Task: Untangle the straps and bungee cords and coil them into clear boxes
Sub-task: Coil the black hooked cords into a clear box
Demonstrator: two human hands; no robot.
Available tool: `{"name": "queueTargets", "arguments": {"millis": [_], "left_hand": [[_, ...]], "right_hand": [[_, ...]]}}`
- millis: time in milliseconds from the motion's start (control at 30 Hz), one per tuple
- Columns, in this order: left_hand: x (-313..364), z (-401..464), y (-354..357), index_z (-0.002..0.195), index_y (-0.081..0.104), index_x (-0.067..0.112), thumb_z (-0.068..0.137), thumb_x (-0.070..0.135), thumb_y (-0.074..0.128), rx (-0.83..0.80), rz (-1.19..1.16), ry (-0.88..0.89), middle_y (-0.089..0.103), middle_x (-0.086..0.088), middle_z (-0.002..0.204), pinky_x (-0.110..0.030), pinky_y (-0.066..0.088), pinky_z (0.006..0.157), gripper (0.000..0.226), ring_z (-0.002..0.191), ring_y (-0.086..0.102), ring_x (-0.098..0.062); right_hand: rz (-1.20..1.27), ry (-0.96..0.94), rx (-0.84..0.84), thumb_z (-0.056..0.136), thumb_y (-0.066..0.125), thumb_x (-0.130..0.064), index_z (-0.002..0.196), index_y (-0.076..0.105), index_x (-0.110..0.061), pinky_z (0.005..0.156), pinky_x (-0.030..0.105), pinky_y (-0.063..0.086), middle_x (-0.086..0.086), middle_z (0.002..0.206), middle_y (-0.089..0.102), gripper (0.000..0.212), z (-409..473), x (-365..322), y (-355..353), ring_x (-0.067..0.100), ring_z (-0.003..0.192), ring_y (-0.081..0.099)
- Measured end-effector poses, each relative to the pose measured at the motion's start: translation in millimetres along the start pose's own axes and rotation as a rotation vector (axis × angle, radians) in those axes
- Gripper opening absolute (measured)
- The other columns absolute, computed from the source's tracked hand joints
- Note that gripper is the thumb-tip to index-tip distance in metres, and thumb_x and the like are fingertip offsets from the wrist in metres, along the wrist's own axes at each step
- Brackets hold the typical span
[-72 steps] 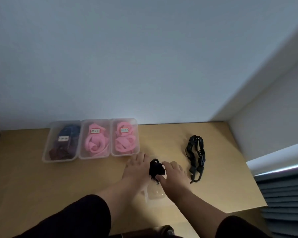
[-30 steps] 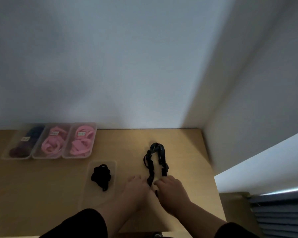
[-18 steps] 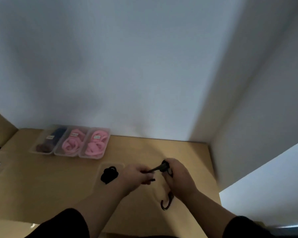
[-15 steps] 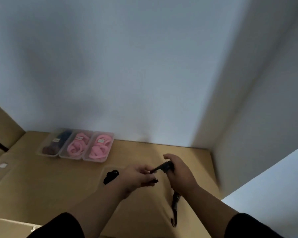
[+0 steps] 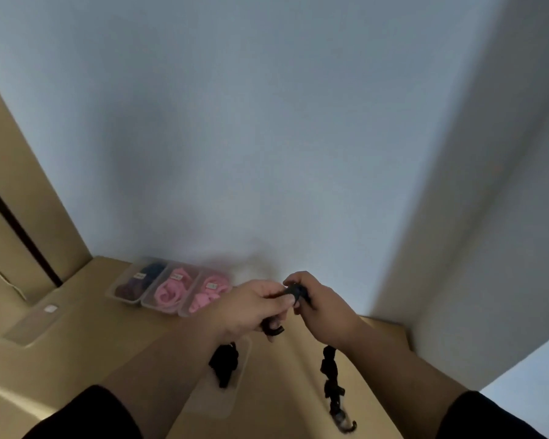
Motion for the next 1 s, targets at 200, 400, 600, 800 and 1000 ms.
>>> {"name": "queueTargets", "arguments": {"millis": [200,400,600,800,1000], "left_hand": [[13.9,-10.7,-16.7,0.082,0.074,0.005,0.084,0.022,0.076,-0.058,0.194,-0.006,0.06,0.0,0.068,-0.019,0.044,0.062,0.017,0.065,0.053,-0.013],[8.2,-22.3,-45.1,0.089,0.076,0.013,0.079,0.028,0.082,0.1,0.099,0.102,0.066,-0.003,0.072,-0.024,0.046,0.062,0.019,0.066,0.059,-0.014],[12.8,-37.9,-79.0,0.068,0.073,0.032,0.086,0.016,0.077,0.319,0.18,0.171,0.06,0.014,0.054,-0.01,0.039,0.049,0.024,0.048,0.052,0.002],[14.1,-52.3,-98.5,0.067,0.066,0.021,0.087,0.016,0.077,0.498,0.109,0.149,0.048,0.013,0.041,-0.024,0.026,0.047,0.024,0.034,0.04,0.0],[21.9,-93.0,-129.4,0.065,0.066,0.016,0.074,0.029,0.077,0.555,-0.143,0.205,0.06,-0.005,0.062,-0.047,0.051,0.063,0.019,0.06,0.06,-0.024]], "right_hand": [[-0.053,-0.026,-0.148,0.099,0.047,-0.016,0.12,0.043,-0.044,0.075,0.036,0.052,-0.004,0.095,0.07,0.035,7.4,-17.9,11.7,0.015,0.083,0.065],[0.275,0.056,-0.113,0.095,0.064,-0.033,0.098,0.058,-0.042,0.053,0.022,0.045,-0.015,0.074,0.062,0.012,11.6,-23.3,20.9,0.005,0.055,0.052],[0.384,0.164,-0.093,0.101,0.058,-0.039,0.084,0.068,-0.028,0.052,0.022,0.042,-0.001,0.062,0.06,0.022,7.5,-37.4,23.7,0.014,0.049,0.049],[0.46,0.215,0.03,0.107,0.039,-0.04,0.067,0.058,-0.028,0.054,0.031,0.04,0.004,0.056,0.056,0.046,5.2,-73.5,42.9,0.022,0.043,0.047],[0.592,0.231,0.141,0.107,0.042,-0.038,0.134,0.036,-0.064,0.046,0.024,0.044,0.003,0.065,0.064,0.038,6.3,-120.9,74.3,0.018,0.047,0.051]]}}
Point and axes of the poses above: each hand's wrist, its own z-axis towards the middle knuckle, its own y-axis out of the palm, x = y × z, the point moved 10 cm from there along z, towards the middle knuckle
